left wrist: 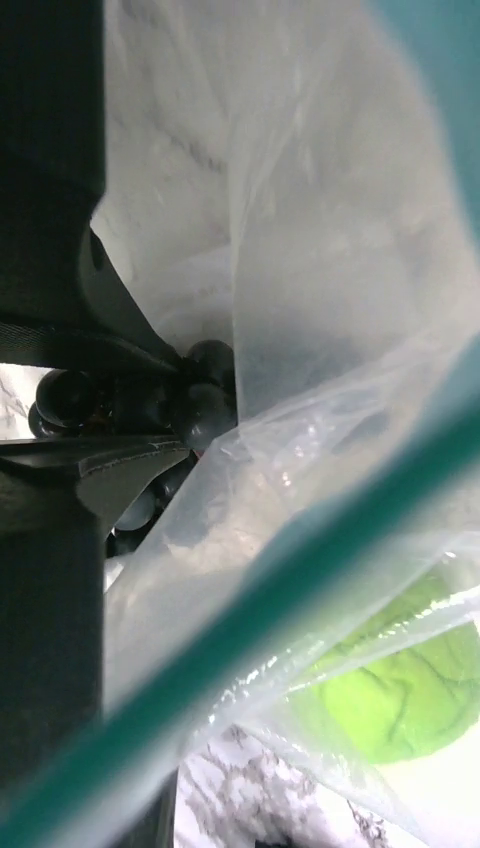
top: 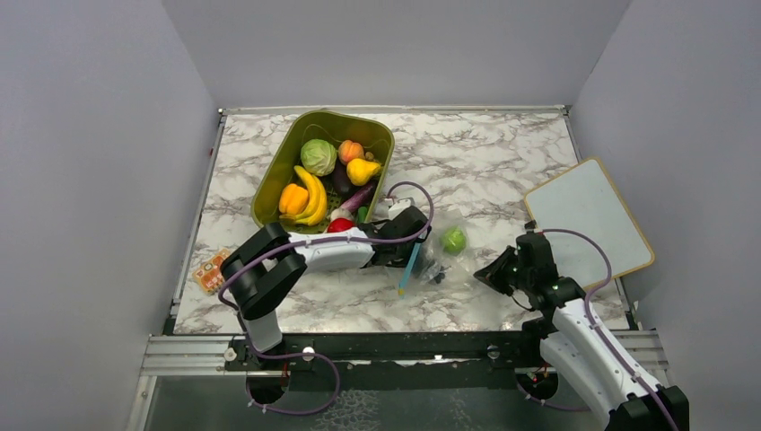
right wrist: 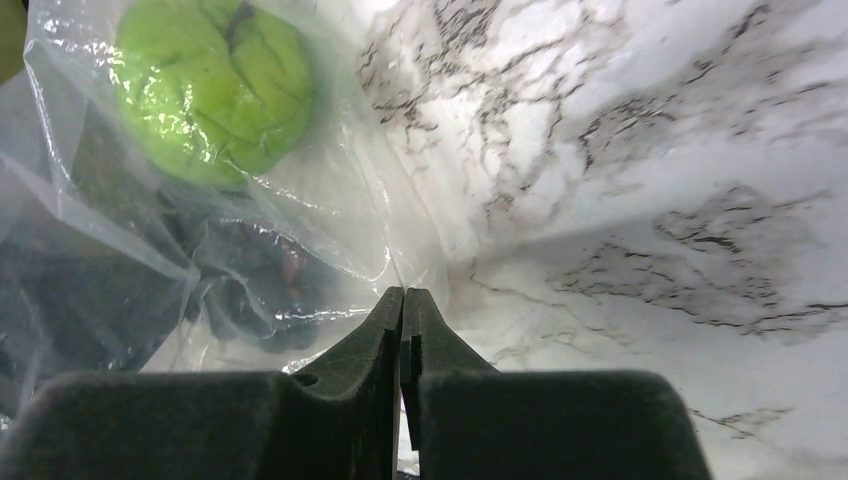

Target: Open the zip-top bag and remove the fake food

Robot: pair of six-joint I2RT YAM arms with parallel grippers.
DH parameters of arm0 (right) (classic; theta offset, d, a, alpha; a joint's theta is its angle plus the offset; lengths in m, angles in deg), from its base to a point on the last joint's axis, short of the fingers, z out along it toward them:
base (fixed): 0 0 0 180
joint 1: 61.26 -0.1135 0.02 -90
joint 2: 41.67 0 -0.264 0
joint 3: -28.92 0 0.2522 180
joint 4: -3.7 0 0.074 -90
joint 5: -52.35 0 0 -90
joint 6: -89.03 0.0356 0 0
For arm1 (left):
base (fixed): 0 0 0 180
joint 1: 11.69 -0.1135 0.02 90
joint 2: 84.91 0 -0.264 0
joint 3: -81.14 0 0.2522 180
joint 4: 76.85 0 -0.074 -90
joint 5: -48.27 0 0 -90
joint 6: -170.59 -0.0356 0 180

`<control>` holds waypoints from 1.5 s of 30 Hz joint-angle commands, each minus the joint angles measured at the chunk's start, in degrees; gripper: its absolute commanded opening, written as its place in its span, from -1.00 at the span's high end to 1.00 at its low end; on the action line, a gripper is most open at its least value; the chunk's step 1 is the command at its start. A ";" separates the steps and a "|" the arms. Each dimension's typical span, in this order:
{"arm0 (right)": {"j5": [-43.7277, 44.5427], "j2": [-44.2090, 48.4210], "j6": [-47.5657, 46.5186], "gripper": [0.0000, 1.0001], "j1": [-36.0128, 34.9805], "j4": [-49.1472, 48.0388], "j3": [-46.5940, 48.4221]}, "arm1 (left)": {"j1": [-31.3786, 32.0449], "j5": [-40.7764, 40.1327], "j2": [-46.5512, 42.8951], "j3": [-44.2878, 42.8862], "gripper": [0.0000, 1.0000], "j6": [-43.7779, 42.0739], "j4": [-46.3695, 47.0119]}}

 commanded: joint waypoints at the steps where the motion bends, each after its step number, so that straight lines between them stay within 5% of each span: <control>1: 7.23 0.80 0.07 0.90 0.00 1.66 1.73 | 0.23 -5.65 -4.93 0.77 0.55 -5.96 -5.78; 6: 8.30 0.76 0.07 0.89 0.00 2.02 2.15 | 0.24 -6.26 -6.67 0.09 0.52 -11.07 -9.25; 11: 8.22 1.14 -0.27 0.88 0.00 2.94 2.42 | 0.28 -3.38 -4.88 -1.80 0.28 -14.47 -10.45; 14: 7.40 1.45 -0.39 0.87 0.00 3.15 2.55 | 0.31 -1.47 -2.74 -3.27 0.04 -14.18 -10.60; 16: 6.90 1.59 -0.58 0.87 0.00 3.28 2.72 | 0.31 -0.37 -0.73 -4.20 -0.32 -14.25 -10.67; 26: 5.65 1.83 -1.46 0.86 0.01 3.63 3.33 | 0.73 2.82 2.08 -6.11 -0.96 -14.87 -10.41; 38: 5.81 1.77 -1.47 0.85 0.00 3.49 2.63 | 1.42 3.26 0.80 -3.37 -0.98 -19.21 -11.15; 45: 5.96 2.20 -1.35 0.85 0.00 3.66 2.36 | 1.58 -2.33 1.67 -4.70 -0.82 -22.95 -17.23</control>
